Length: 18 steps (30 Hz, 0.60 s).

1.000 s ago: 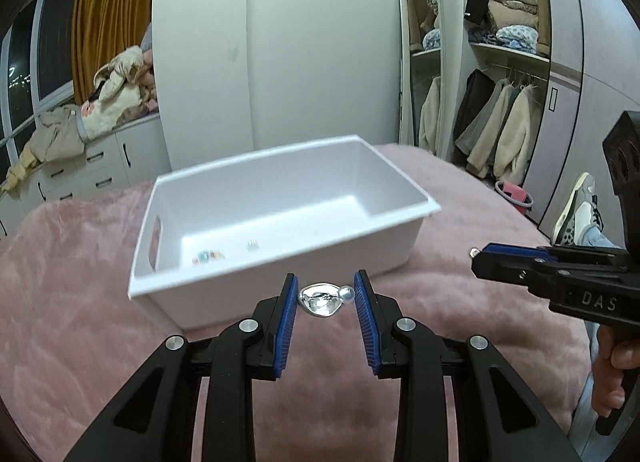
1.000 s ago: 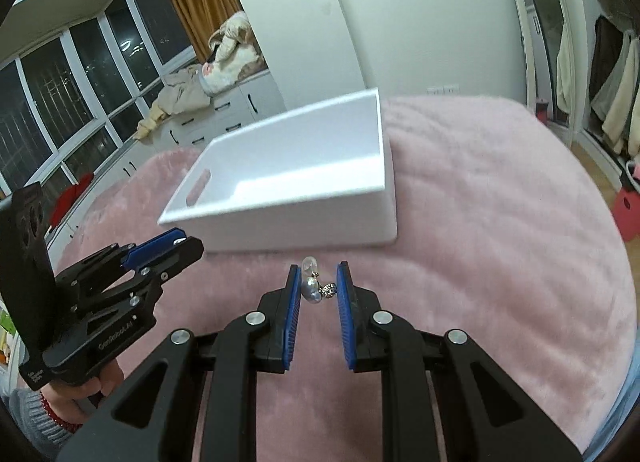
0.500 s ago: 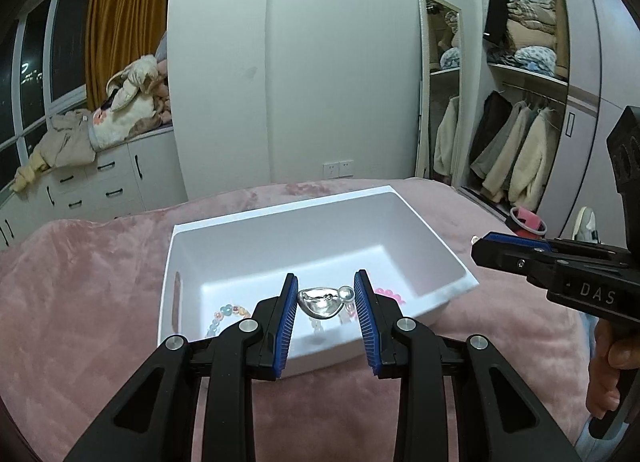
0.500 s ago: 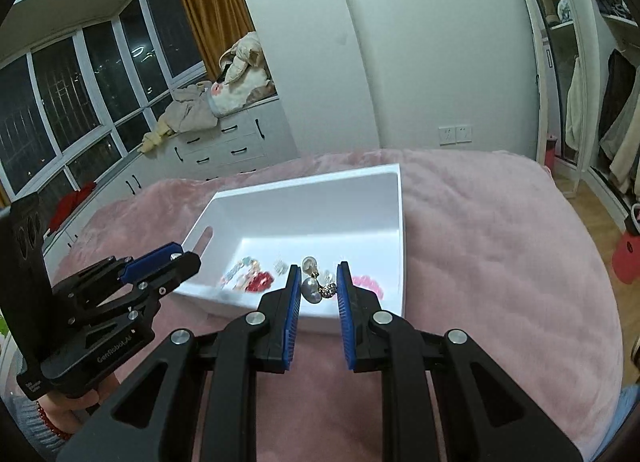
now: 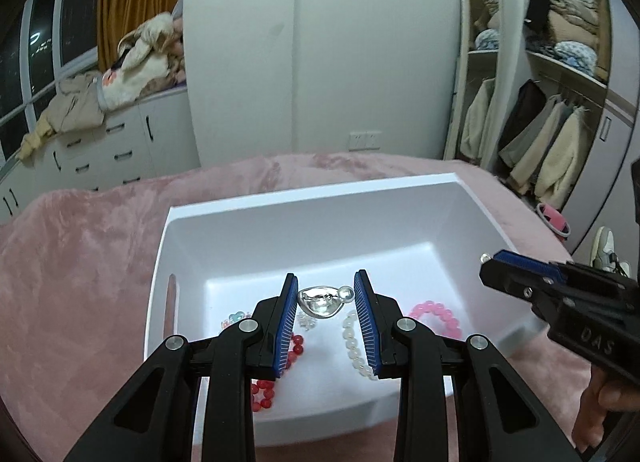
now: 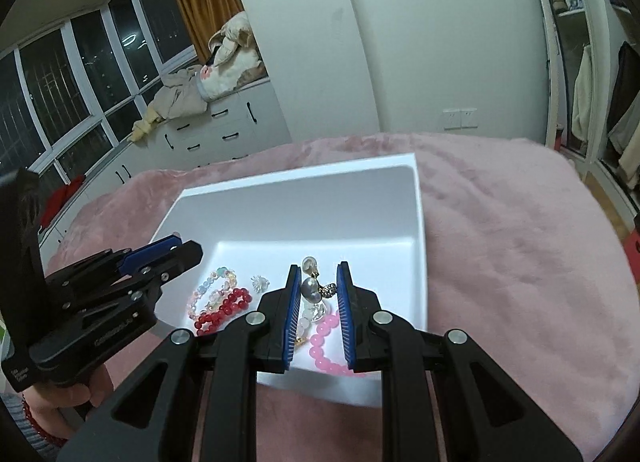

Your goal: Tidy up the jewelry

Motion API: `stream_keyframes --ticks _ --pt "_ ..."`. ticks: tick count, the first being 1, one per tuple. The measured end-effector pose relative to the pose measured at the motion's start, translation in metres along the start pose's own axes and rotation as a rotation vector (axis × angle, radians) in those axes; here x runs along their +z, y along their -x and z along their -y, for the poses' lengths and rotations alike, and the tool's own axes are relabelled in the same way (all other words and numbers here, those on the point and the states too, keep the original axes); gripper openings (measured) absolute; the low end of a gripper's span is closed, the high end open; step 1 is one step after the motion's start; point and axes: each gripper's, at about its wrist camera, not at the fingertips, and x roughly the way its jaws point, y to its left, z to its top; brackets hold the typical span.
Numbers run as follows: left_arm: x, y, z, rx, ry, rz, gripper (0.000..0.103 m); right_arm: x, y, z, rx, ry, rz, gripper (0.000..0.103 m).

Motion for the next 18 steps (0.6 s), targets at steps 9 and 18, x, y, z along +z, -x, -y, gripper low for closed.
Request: stream_keyframes --ticks 9,18 --pt "-0.007 -0.023 -0.007 0.013 0.032 -0.066 0.034 -0.002 -0.019 0.000 0.017 0.036 -0.031 0.020" --pt "-0.012 -0.009 -0.007 0.010 0.038 -0.054 0.046 -0.007 -0.009 -0.011 0.038 0.065 -0.014 0.048"
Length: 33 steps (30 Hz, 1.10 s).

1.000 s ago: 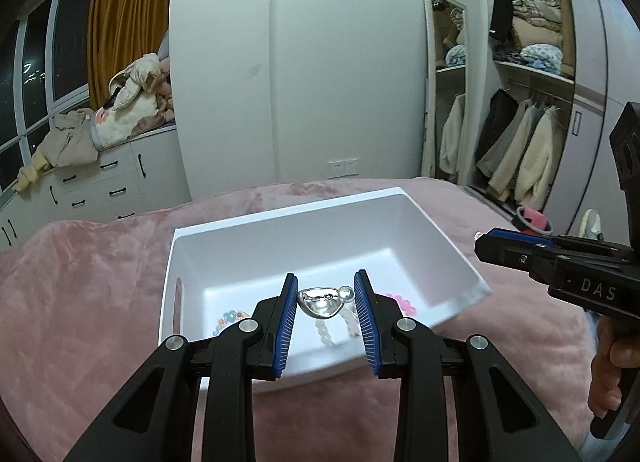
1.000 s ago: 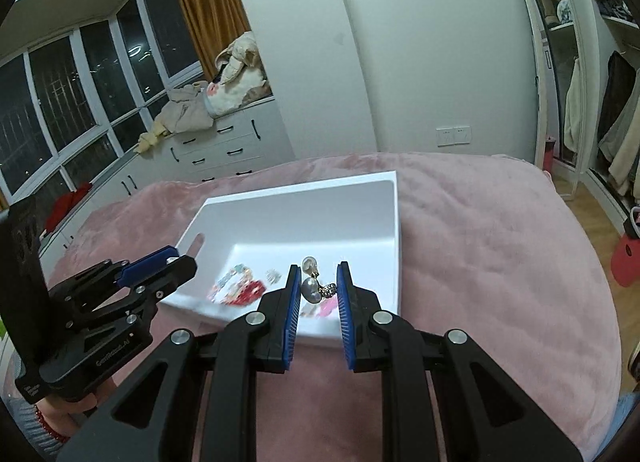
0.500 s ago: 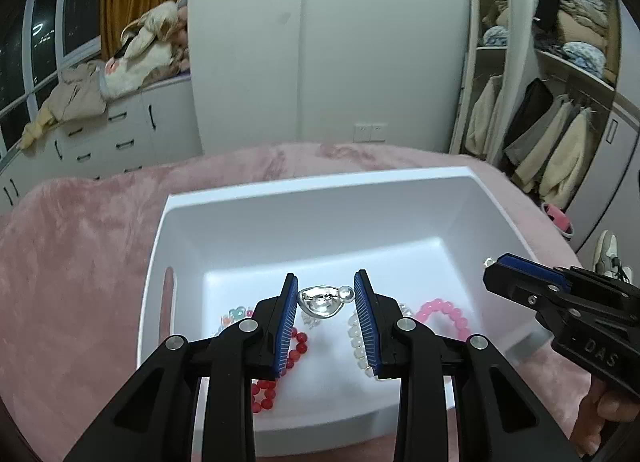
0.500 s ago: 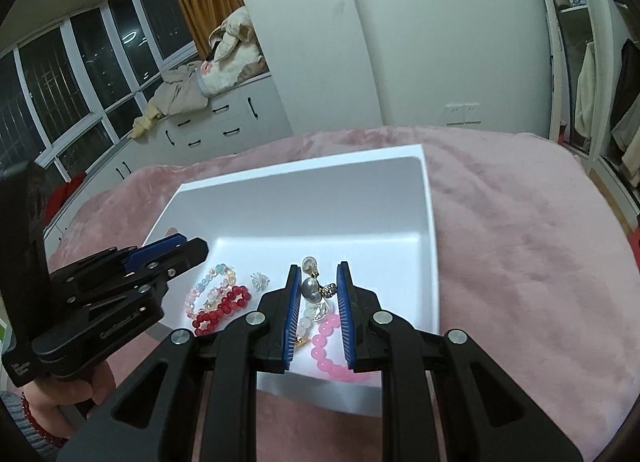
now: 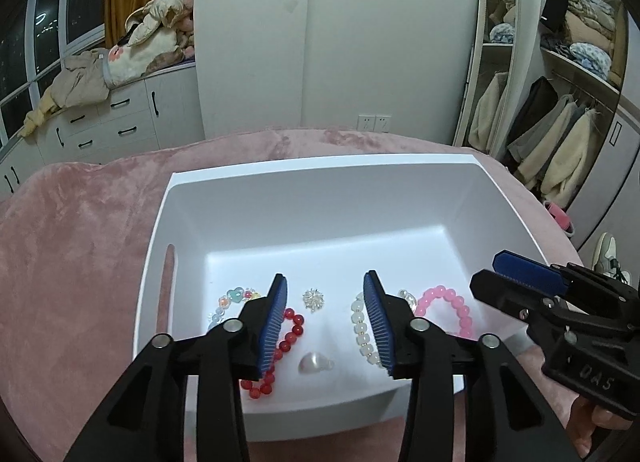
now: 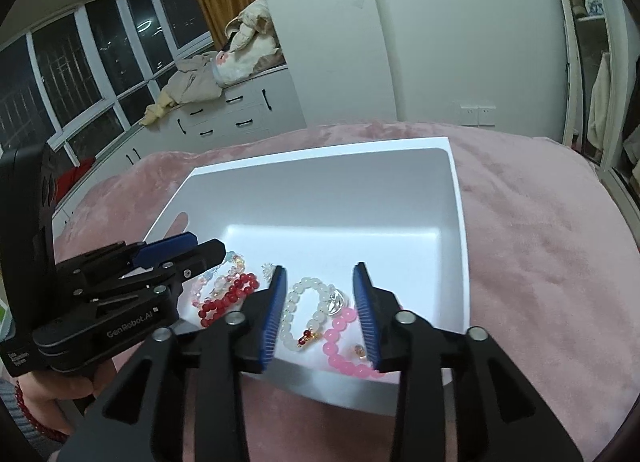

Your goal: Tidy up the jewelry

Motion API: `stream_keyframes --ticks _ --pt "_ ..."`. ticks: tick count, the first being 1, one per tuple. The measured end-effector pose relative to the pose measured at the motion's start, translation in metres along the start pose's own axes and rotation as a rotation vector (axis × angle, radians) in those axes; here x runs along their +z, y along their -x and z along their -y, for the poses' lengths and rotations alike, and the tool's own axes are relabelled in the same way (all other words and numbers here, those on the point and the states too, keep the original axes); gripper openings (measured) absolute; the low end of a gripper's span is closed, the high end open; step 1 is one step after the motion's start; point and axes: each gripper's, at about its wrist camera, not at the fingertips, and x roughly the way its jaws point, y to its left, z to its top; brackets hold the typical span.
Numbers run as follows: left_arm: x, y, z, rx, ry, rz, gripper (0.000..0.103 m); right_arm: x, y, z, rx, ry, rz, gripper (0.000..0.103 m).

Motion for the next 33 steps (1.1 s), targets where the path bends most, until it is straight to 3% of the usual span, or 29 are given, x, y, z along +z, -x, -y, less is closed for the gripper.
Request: stream_keyframes --ticks 1,3,7,10,14,27,33 --pt "-0.001 0.003 -0.001 -0.003 0.002 0.002 0.049 -0.001 0.001 0.000 0.001 0.002 0.004 0.052" --pt "-0.002 0.008 -0.003 -0.001 0.011 0.010 0.058 -0.003 0.006 -0.006 -0.004 0.012 0.019 0.075" --pt "-0.005 0.021 -0.007 0.009 0.017 0.026 0.073 -0.007 0.020 -0.015 -0.032 0.030 0.060 0.099" --pt "-0.009 0.036 -0.011 0.022 0.015 0.051 0.085 -0.011 0.033 -0.020 -0.042 0.021 0.072 0.098" --pt "-0.013 0.053 -0.013 0.029 -0.005 0.063 0.092 -0.013 0.053 -0.025 -0.073 0.011 0.071 0.098" --pt "-0.037 0.124 -0.006 0.063 -0.096 0.118 0.094 -0.027 0.091 -0.053 -0.105 0.015 0.039 0.098" --pt "-0.049 0.143 -0.010 0.069 -0.102 0.104 0.094 -0.037 0.096 -0.070 -0.093 0.024 0.031 0.098"
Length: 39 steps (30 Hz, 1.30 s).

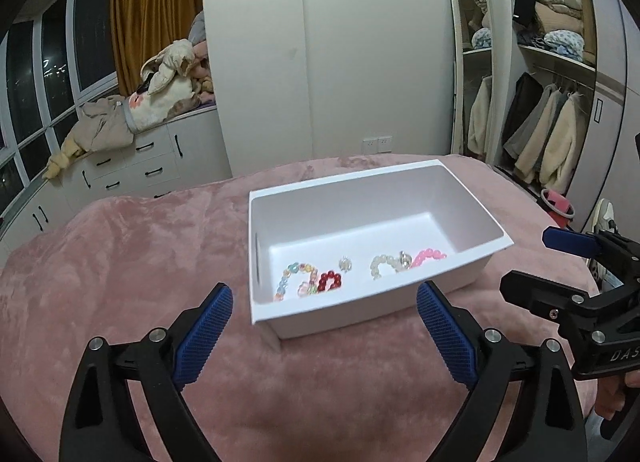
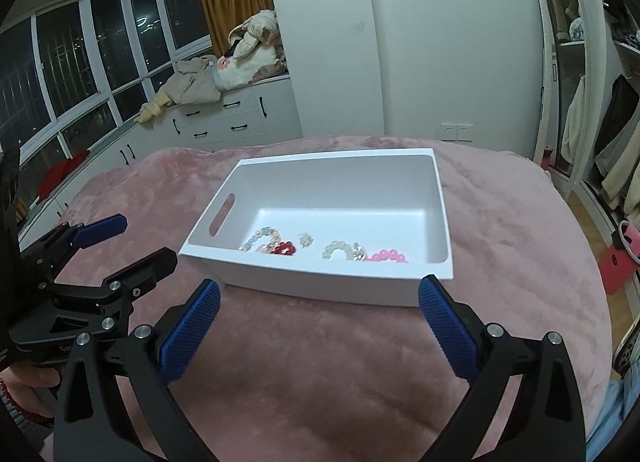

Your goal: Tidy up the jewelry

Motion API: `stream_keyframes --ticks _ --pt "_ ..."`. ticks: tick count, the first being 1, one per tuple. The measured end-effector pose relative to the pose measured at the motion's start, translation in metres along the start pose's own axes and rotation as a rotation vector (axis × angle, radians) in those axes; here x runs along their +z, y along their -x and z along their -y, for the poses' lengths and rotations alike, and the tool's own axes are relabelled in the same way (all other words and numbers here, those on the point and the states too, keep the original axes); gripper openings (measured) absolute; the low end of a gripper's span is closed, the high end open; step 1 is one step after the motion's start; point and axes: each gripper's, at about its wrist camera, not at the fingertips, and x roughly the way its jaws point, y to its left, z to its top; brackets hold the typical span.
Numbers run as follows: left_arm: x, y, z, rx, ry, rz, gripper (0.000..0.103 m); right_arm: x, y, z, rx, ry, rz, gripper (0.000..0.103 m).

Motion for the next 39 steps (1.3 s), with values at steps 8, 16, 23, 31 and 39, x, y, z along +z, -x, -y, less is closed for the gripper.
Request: stream_keyframes --ticks 8,16,23,31,39 --pt "-0.022 0.009 -0.001 0.004 0.020 -0.051 0.094 -0.015 0.013 -0.003 -0.007 -0.013 -0.016 0.098" --pt "-0.036 0.011 0.009 0.007 0.021 -0.064 0.095 -0.027 0.026 0.009 -0.009 -0.051 -0.013 0.098" --pt "-0.040 0.009 0.013 0.021 0.017 -0.075 0.095 -0.032 0.024 0.012 -0.012 -0.041 -0.025 0.098" --pt "-0.037 0.007 0.016 0.024 0.008 -0.080 0.097 -0.034 0.019 0.009 -0.015 -0.028 -0.039 0.098" --pt "-0.037 0.005 0.022 0.018 -0.002 -0.082 0.097 -0.034 0.018 0.012 -0.014 -0.037 -0.049 0.098"
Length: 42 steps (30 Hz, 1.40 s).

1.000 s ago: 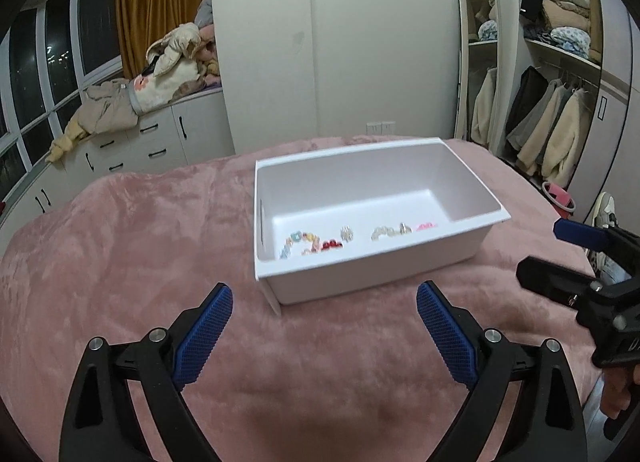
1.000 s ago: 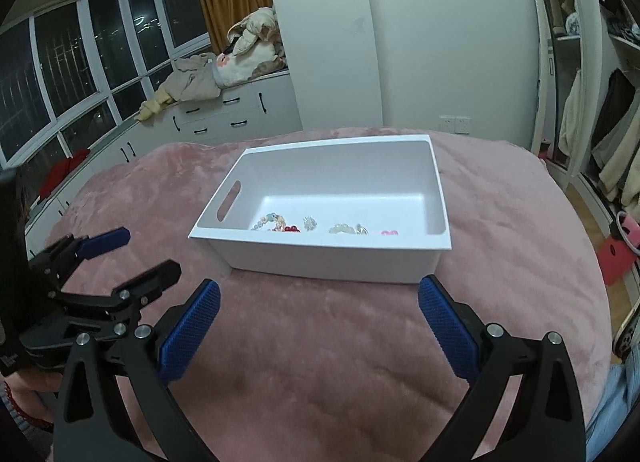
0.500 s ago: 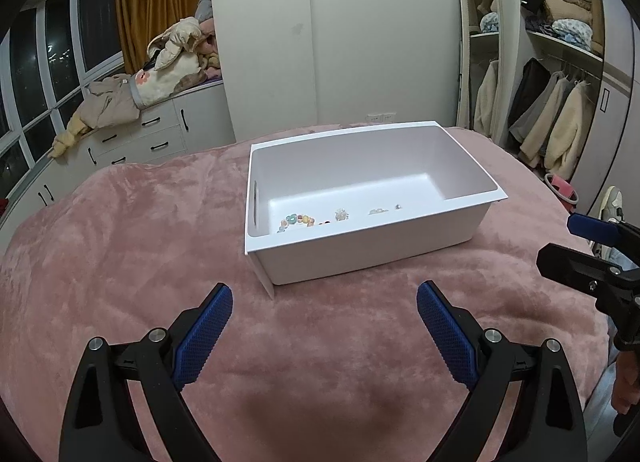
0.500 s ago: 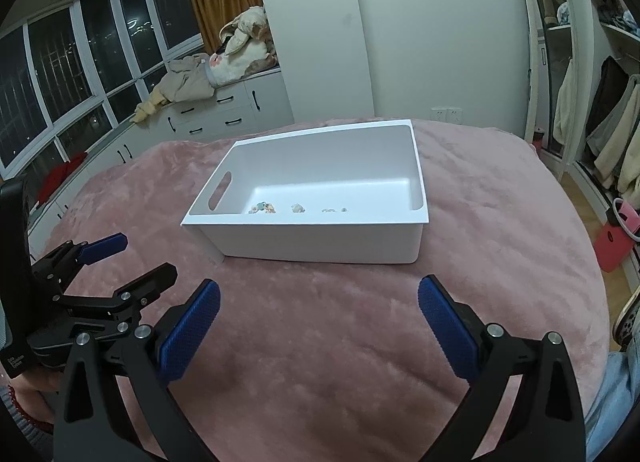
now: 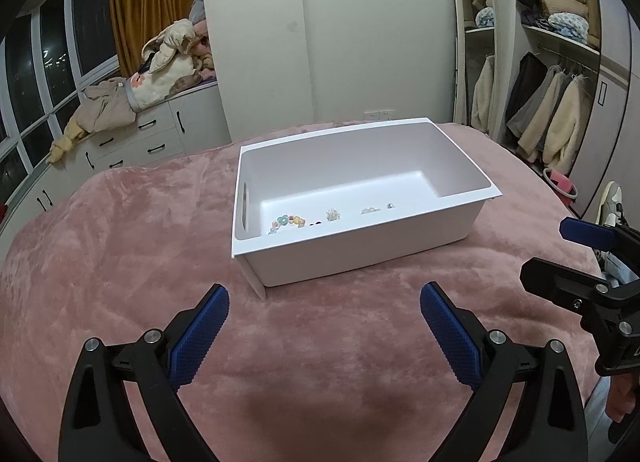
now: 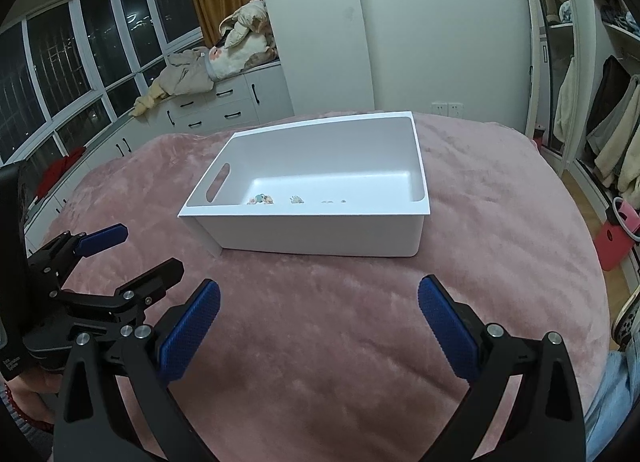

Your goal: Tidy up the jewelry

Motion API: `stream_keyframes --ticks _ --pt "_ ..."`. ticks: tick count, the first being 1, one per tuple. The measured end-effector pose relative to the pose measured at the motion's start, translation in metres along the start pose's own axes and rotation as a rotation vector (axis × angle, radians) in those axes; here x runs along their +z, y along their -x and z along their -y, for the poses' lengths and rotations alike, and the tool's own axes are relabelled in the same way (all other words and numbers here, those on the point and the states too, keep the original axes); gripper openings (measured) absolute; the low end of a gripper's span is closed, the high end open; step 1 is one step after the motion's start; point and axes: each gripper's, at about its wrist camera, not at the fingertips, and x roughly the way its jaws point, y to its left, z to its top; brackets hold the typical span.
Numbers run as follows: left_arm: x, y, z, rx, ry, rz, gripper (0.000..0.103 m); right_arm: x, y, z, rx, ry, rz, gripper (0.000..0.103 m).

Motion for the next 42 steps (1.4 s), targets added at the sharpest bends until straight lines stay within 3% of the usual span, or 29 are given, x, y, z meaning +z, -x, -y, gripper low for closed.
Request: stream_keyframes --ticks 42 --pt "-0.012 -0.013 -0.002 0.011 0.038 -0.048 0.100 -0.006 -0.013 0.002 -0.014 -0.009 -0.044 0.098"
